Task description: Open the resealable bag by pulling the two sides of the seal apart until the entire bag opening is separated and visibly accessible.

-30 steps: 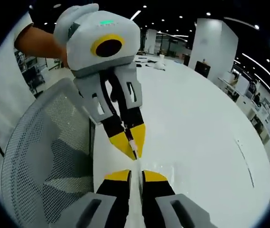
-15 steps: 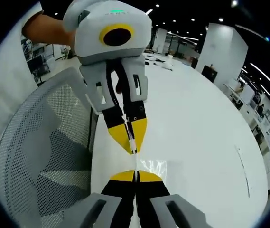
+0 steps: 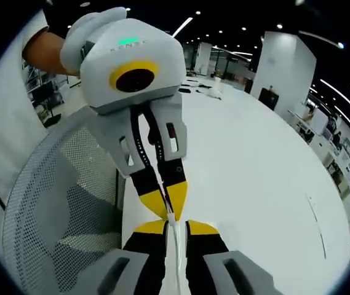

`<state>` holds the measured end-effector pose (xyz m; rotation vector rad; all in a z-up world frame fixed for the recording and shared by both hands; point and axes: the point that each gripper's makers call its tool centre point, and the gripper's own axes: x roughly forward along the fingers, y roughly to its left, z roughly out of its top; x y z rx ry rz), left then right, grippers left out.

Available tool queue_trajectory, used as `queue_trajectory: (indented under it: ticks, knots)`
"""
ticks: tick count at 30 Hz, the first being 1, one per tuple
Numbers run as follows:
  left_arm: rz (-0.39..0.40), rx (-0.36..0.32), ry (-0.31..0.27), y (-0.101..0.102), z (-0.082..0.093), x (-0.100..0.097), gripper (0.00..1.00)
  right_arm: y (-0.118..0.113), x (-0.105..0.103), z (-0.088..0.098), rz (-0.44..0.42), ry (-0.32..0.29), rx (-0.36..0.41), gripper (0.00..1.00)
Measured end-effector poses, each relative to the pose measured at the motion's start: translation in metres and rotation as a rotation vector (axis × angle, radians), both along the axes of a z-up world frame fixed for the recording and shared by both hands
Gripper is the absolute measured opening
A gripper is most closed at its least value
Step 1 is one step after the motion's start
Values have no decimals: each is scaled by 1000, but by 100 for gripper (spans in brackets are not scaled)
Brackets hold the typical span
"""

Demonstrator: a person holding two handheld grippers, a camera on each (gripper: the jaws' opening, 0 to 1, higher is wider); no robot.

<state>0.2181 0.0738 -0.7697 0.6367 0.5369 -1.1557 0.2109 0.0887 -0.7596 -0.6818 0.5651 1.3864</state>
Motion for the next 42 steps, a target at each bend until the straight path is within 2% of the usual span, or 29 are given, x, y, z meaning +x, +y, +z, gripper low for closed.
queue_trajectory:
  ticks: [6,8,9,11,13,15,25,28,32,42]
  knots:
    - [22,-12,-4,2,3,1,0,1,-3,-4,11,0,-12,0]
    - [57,-36,35,3,1,1,0,-2,-5,-6,-15,28,-26,0]
    - [57,-43,38,4,0,3,0,-7,-5,-10,-61,64,-49,0]
    - [61,-47,29,5,0,5,0,-14,-1,-18,-80,61,-93,0]
    - [58,-58,34,4,0,4,0,-17,-2,-18,-85,69,-83,0]
    - [48,-64,35,2,0,2,0,-17,-3,-16,-102,86,-70,0]
    - [7,-59,9,0,0,-3,0,-17,-4,-16,-89,74,-84,0]
    - [-15,-72,11,-4,5,-7,9,-16,-4,-17,-86,76,-90,0]
    - [-26,-75,-14,-7,9,-5,1,-14,-7,-19,-71,76,-102,0]
    - [-62,-63,-5,-8,8,-8,0,-14,-6,-20,-69,70,-112,0]
